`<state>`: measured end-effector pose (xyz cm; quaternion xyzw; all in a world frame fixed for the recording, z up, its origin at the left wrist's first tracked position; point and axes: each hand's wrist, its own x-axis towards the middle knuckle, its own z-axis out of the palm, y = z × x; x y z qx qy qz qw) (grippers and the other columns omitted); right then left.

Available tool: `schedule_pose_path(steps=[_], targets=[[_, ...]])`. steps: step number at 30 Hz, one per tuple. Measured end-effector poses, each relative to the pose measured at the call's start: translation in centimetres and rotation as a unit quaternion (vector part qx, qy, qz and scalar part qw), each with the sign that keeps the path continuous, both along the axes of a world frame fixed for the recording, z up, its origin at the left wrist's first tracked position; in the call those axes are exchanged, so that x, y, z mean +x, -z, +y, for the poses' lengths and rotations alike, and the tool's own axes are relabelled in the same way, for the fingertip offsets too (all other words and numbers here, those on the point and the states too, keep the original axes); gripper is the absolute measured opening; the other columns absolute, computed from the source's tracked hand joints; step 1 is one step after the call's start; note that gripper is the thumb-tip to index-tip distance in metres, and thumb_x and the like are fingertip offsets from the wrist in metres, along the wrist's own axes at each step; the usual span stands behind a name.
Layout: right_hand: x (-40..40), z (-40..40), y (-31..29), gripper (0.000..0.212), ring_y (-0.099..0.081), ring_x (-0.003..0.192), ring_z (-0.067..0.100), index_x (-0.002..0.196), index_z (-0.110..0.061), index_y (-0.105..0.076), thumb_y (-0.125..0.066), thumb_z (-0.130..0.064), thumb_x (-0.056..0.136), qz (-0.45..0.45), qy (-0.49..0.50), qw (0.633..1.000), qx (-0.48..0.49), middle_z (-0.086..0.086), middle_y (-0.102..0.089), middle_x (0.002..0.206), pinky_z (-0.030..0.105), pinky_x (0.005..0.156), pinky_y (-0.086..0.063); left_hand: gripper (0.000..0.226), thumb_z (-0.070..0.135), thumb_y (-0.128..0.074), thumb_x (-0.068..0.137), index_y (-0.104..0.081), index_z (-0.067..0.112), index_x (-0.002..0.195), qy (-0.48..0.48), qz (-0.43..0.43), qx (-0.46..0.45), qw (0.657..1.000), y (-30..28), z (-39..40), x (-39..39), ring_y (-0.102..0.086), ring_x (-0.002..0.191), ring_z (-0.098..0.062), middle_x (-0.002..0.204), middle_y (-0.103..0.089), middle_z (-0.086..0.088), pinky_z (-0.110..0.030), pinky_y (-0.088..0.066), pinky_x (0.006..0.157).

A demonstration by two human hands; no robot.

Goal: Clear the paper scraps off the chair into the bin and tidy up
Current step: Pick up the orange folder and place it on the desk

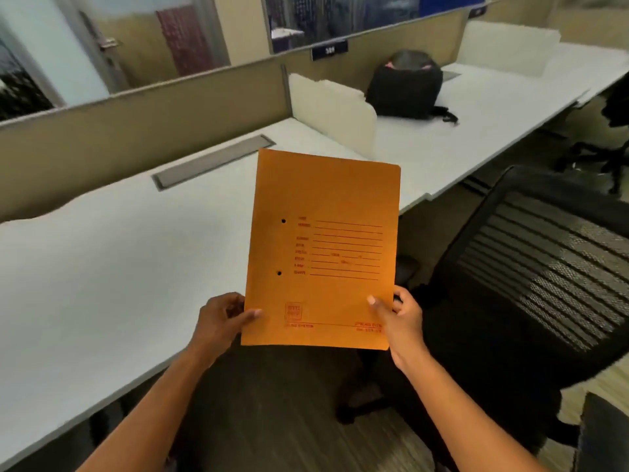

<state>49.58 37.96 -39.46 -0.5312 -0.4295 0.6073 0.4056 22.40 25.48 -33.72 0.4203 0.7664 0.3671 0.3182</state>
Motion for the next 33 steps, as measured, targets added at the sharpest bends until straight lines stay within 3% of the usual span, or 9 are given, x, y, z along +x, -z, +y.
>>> schedule_pose_path(steps=[5, 9, 13, 19, 30, 33], targets=[[-7.3, -2.2, -5.5, 0.031, -0.069, 0.096, 0.017, 0.110, -0.032, -0.057, -0.073, -0.026, 0.083, 0.014, -0.071, 0.996, 0.049, -0.006, -0.073, 0.102, 0.046, 0.081, -0.058, 0.030, 0.033, -0.071, 0.080, -0.065, 0.008, 0.096, -0.080, 0.026, 0.053, 0.995, -5.1, -6.0, -5.3, -0.068, 0.091, -0.026, 0.101, -0.070, -0.010, -0.045, -0.057, 0.087], [-12.8, -5.1, -8.8, 0.026, -0.067, 0.091, 0.011, 0.095, -0.046, -0.055, -0.073, -0.033, 0.082, 0.010, -0.113, 0.990, 0.082, -0.011, -0.069, 0.100, 0.030, 0.066, -0.056, 0.034, 0.037, -0.071, 0.078, -0.064, 0.009, 0.097, -0.129, 0.026, 0.078, 0.988, -7.4, -11.6, -8.9, -0.068, 0.091, -0.026, 0.102, -0.070, -0.008, -0.044, -0.057, 0.086], [-17.5, -8.5, -11.6, 0.026, -0.063, 0.090, 0.007, 0.096, -0.050, -0.052, -0.071, -0.042, 0.081, 0.000, -0.149, 0.982, 0.118, -0.017, -0.064, 0.102, 0.023, 0.060, -0.051, 0.038, 0.046, -0.069, 0.074, -0.064, 0.015, 0.094, -0.179, 0.030, 0.112, 0.977, -9.5, -17.0, -11.8, -0.069, 0.088, -0.019, 0.098, -0.071, -0.001, -0.036, -0.058, 0.082], [-23.3, -13.3, -14.1, 0.048, -0.059, 0.102, 0.023, 0.122, -0.036, -0.049, -0.071, -0.044, 0.080, -0.021, -0.186, 0.970, 0.157, -0.006, -0.058, 0.118, 0.046, 0.088, -0.051, 0.029, 0.042, -0.072, 0.077, -0.065, 0.017, 0.092, -0.225, 0.046, 0.150, 0.962, -11.1, -24.3, -15.2, -0.070, 0.085, -0.016, 0.095, -0.072, 0.004, -0.026, -0.057, 0.076], [-30.0, -14.9, -15.0, 0.044, -0.058, 0.102, 0.025, 0.120, -0.036, -0.046, -0.069, -0.040, 0.082, -0.007, -0.249, 0.953, 0.170, -0.002, -0.057, 0.124, 0.050, 0.089, -0.051, 0.028, 0.041, -0.071, 0.077, -0.064, 0.019, 0.092, -0.295, 0.059, 0.168, 0.939, -10.4, -28.0, -18.7, -0.070, 0.084, -0.014, 0.094, -0.071, 0.005, -0.020, -0.055, 0.071], [-31.8, -13.7, -14.9, 0.048, -0.057, 0.103, 0.025, 0.123, -0.034, -0.046, -0.069, -0.041, 0.082, -0.008, -0.261, 0.950, 0.170, 0.002, -0.058, 0.128, 0.052, 0.090, -0.051, 0.030, 0.041, -0.071, 0.077, -0.064, 0.017, 0.093, -0.311, 0.058, 0.166, 0.934, -10.4, -27.3, -19.6, -0.070, 0.086, -0.015, 0.096, -0.071, 0.004, -0.024, -0.056, 0.074]])
